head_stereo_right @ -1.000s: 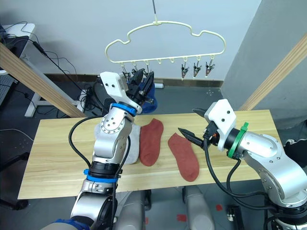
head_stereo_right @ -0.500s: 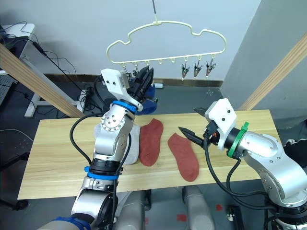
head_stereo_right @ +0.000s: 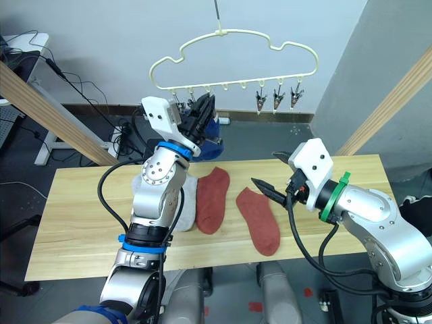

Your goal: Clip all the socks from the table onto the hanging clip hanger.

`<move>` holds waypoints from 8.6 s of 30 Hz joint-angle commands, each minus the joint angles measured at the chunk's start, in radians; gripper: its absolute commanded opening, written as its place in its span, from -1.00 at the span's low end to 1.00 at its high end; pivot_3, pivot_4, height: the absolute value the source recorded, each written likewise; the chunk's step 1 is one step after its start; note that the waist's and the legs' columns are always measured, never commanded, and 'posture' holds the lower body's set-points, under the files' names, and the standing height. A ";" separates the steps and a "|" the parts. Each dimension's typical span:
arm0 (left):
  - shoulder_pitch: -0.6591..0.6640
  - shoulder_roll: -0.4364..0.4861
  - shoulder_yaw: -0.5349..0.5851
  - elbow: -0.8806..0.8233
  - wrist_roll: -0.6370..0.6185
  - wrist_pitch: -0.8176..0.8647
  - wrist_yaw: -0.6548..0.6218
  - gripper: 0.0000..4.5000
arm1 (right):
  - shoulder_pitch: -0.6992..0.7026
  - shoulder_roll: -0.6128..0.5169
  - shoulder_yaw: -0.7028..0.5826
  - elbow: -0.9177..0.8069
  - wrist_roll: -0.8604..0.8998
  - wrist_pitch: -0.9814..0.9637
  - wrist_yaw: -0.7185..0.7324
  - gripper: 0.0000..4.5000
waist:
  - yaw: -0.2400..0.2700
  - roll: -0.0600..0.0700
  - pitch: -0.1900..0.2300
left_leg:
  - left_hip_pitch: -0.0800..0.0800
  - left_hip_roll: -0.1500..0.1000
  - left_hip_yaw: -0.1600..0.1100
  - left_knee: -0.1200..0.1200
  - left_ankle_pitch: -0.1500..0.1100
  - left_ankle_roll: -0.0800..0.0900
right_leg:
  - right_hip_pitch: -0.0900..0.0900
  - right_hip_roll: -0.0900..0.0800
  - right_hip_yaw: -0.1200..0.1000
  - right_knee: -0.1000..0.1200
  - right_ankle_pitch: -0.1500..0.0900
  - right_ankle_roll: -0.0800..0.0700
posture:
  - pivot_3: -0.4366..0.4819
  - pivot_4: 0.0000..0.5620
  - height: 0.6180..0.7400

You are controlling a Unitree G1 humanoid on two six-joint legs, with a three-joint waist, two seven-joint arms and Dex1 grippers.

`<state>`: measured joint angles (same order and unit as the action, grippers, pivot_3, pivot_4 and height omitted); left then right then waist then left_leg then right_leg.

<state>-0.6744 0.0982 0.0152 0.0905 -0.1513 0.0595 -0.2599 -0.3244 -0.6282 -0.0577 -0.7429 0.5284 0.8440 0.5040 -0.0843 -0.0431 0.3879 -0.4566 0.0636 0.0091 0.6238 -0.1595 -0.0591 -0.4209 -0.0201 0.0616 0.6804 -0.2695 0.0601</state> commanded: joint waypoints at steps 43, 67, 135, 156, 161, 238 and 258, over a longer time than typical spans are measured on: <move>-0.100 0.149 0.064 -0.117 -0.352 0.375 -0.335 -1.00 | 0.025 0.347 0.350 0.533 -0.535 -0.380 -0.124 -0.98 | -0.001 0.000 0.000 | 0.000 0.000 -0.001 0.000 0.000 0.000 | -0.001 0.000 0.000 0.000 -0.001 0.001 | -0.42 0.28 1.00; -0.089 0.144 0.059 -0.154 -0.362 0.424 -0.321 -1.00 | -0.177 0.471 0.262 0.647 -0.497 -0.652 -0.111 -0.98 | 0.002 0.000 0.000 | -0.004 0.001 -0.003 0.000 0.000 0.000 | -0.002 0.000 -0.004 0.000 0.002 -0.004 | -0.40 0.28 1.00; 0.019 0.269 0.058 -0.236 -0.350 0.420 -0.397 0.68 | -0.206 0.502 0.289 0.701 -0.507 -0.645 -0.095 -0.58 | 0.003 0.000 0.000 | -0.007 0.001 -0.010 0.000 0.000 -0.001 | -0.002 -0.002 -0.014 0.000 0.003 -0.005 | -0.36 0.22 1.00; 0.118 0.475 0.043 -0.277 -0.334 0.364 -0.609 0.68 | 0.009 0.270 0.221 0.245 -0.475 -0.314 -0.025 0.23 | 0.007 0.001 0.000 | -0.008 0.001 -0.010 0.001 0.000 -0.001 | -0.002 -0.002 -0.015 0.001 0.003 -0.005 | -0.34 0.22 1.00; 0.132 0.535 0.014 -0.271 -0.321 0.293 -0.733 0.68 | 0.028 0.250 0.122 0.093 -0.410 -0.190 -0.038 0.23 | 0.012 0.001 0.000 | -0.008 0.001 -0.010 0.002 0.000 -0.001 | -0.002 -0.002 -0.015 0.001 0.003 -0.005 | -0.34 0.23 1.00; 0.014 0.420 -0.031 -0.191 -0.282 0.288 -0.707 0.68 | -0.480 0.520 0.051 0.514 -0.383 -0.190 -0.361 -0.26 | 0.010 0.001 0.000 | -0.012 0.001 -0.011 0.003 0.002 0.001 | -0.005 -0.002 -0.016 0.002 0.004 -0.007 | -0.33 0.16 1.00; 0.024 0.412 -0.034 -0.195 -0.278 0.294 -0.696 0.68 | -0.484 0.550 0.024 0.523 -0.377 -0.209 -0.390 -0.64 | 0.010 0.001 -0.001 | -0.012 0.001 -0.011 0.003 0.002 0.001 | -0.005 -0.002 -0.016 0.002 0.004 -0.007 | -0.34 0.15 1.00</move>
<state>-0.6577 0.5156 -0.0167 -0.0676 -0.4302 0.3630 -0.9635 -0.7953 -0.0822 -0.0185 -0.1927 0.1409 0.6598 0.1243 -0.0738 -0.0422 0.3874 -0.4686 0.0646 -0.0016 0.6270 -0.1579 -0.0577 -0.4258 -0.0221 0.0457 0.6825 -0.2657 0.0534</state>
